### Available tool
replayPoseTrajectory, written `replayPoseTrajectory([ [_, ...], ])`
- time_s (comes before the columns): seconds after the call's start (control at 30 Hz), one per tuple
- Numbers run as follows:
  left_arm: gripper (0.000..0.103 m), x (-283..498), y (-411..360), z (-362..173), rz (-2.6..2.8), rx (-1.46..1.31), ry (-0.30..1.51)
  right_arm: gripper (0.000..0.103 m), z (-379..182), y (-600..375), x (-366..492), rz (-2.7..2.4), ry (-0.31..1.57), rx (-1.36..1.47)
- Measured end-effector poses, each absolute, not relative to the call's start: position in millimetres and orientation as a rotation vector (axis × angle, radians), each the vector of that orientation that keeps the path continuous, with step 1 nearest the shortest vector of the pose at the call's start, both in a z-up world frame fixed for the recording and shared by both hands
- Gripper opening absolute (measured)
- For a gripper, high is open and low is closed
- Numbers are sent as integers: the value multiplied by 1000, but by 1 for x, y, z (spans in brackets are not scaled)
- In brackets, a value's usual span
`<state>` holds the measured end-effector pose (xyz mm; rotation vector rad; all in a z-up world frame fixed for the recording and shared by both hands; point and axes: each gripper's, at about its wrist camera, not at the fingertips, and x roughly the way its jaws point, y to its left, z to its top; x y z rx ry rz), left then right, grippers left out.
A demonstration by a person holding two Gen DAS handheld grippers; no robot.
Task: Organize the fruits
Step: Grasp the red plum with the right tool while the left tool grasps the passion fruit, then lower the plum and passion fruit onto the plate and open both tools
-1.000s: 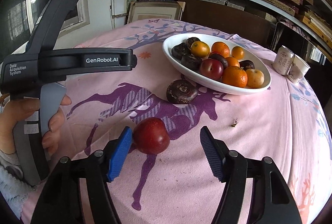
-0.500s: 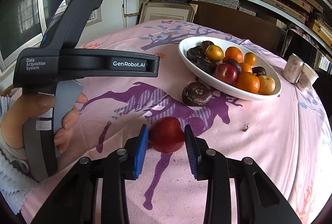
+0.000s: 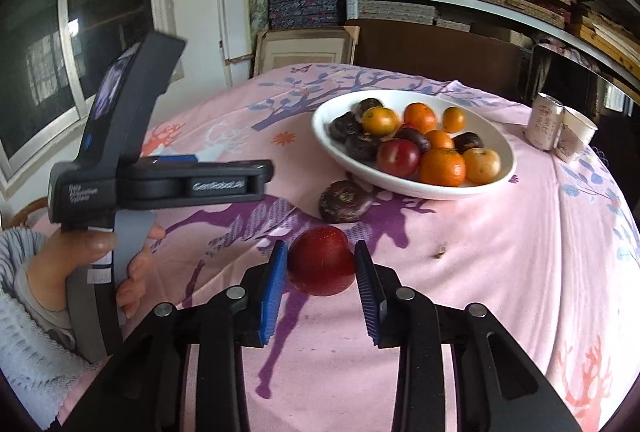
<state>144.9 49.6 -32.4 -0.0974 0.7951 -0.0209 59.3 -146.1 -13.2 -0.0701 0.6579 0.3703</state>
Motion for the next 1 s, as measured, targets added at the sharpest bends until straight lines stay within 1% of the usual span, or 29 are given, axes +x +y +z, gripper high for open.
replayPoseTrajectory([
  [0.13, 98, 143, 44, -31, -37, -79, 786, 35, -6, -196, 67, 236, 640, 51],
  [0.23, 98, 136, 30, -26, -86, -28, 745, 35, -7, -221, 71, 170, 640, 137],
  [0.43, 98, 132, -41, -34, -200, 265, 744, 35, -11, -223, 77, 190, 650, 163],
  [0.53, 98, 138, -67, -37, -206, 357, 740, 35, -12, -223, 78, 193, 653, 163],
  [0.57, 94, 142, -74, -41, -207, 382, 754, 35, -12, -223, 76, 192, 654, 165],
  [0.6, 88, 146, -80, -44, -210, 400, 770, 35, -13, -224, 76, 191, 655, 168],
  [0.63, 72, 150, -83, -47, -216, 410, 789, 35, -13, -225, 75, 190, 655, 169],
  [0.67, 67, 152, -84, -48, -230, 404, 803, 35, -13, -225, 75, 191, 654, 170],
  [0.7, 66, 154, -83, -48, -236, 390, 803, 35, -13, -225, 75, 193, 654, 170],
  [0.77, 56, 155, -81, -48, -244, 369, 810, 35, -13, -224, 74, 196, 656, 169],
  [0.83, 51, 155, -78, -47, -245, 352, 808, 35, -14, -223, 74, 198, 659, 166],
  [0.87, 42, 155, -77, -47, -247, 347, 807, 35, -14, -223, 75, 198, 661, 164],
  [1.0, 42, 151, -77, -44, -254, 347, 785, 35, -15, -223, 76, 196, 665, 162],
])
